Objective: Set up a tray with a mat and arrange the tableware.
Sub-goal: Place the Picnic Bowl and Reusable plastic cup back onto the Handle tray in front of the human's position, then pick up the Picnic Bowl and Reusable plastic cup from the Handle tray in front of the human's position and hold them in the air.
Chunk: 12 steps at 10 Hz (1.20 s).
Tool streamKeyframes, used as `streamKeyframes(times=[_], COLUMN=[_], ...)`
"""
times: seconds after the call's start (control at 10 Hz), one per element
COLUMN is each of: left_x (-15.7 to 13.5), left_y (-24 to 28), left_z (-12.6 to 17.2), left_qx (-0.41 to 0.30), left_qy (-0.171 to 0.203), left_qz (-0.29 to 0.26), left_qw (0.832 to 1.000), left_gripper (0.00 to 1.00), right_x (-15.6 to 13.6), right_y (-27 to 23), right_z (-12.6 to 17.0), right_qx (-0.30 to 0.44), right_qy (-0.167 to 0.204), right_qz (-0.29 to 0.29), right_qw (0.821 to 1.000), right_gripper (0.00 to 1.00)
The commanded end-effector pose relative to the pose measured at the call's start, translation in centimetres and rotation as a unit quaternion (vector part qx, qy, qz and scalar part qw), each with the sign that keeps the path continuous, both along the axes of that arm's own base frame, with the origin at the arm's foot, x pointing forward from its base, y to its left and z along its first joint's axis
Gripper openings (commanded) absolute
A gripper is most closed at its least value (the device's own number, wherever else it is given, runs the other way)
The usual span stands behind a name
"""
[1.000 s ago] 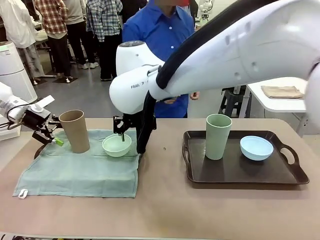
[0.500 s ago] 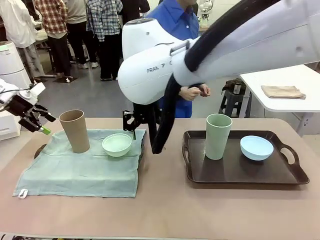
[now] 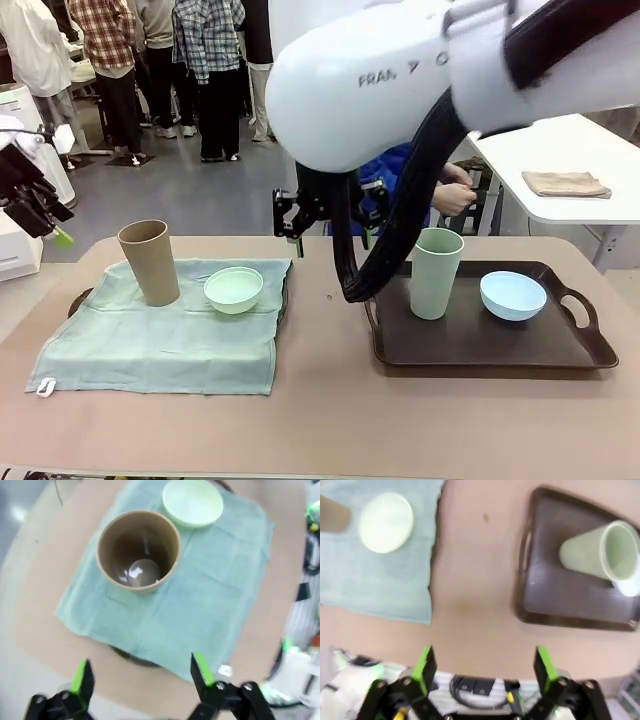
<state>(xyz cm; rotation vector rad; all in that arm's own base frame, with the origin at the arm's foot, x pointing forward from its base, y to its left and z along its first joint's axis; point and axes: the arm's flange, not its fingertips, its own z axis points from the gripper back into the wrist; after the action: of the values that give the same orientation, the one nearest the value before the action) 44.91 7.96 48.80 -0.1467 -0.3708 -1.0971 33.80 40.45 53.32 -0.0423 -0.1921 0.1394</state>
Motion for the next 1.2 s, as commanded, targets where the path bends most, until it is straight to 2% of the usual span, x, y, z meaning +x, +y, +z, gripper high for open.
streamKeyframes(times=[0.0,0.1,0.3,0.4,0.5,0.6,1.1], left_x=[-2.2,-2.7,-3.1,-3.0,-3.5,-3.5,-3.5], left_y=[-2.6,-3.6,-5.7,-6.4,-7.1,-5.9,-5.9], left_z=[2.5,4.0,6.5,7.1,7.3,6.5,6.5], left_qx=[0.035,0.037,-0.047,-0.073,-0.069,-0.026,-0.026], left_qy=[0.003,0.007,0.057,0.068,0.063,0.053,0.053], left_qz=[0.042,0.08,0.122,0.139,0.147,0.115,0.115], left_qw=[0.998,0.996,0.99,0.985,0.985,0.992,0.992], left_gripper=[1.0,1.0,1.0,1.0,1.0,1.0,1.0], right_x=[-1.3,-1.4,-0.6,-0.1,0.6,-0.5,-0.5], right_y=[-1.1,-1.2,-1.0,-1.0,-1.0,-1.2,-1.2], right_z=[0.8,1.3,1.2,0.9,0.4,1.3,1.3], right_qx=[-0.004,-0.005,0.002,0.006,0.007,-0.003,-0.003], right_qy=[-0.004,0.0,0.016,0.024,0.031,0.008,0.008], right_qz=[-0.018,-0.021,-0.023,-0.025,-0.021,-0.02,-0.02], right_qw=[1.0,1.0,1.0,0.999,0.999,1.0,1.0], right_gripper=[1.0,1.0,1.0,1.0,1.0,1.0,1.0])
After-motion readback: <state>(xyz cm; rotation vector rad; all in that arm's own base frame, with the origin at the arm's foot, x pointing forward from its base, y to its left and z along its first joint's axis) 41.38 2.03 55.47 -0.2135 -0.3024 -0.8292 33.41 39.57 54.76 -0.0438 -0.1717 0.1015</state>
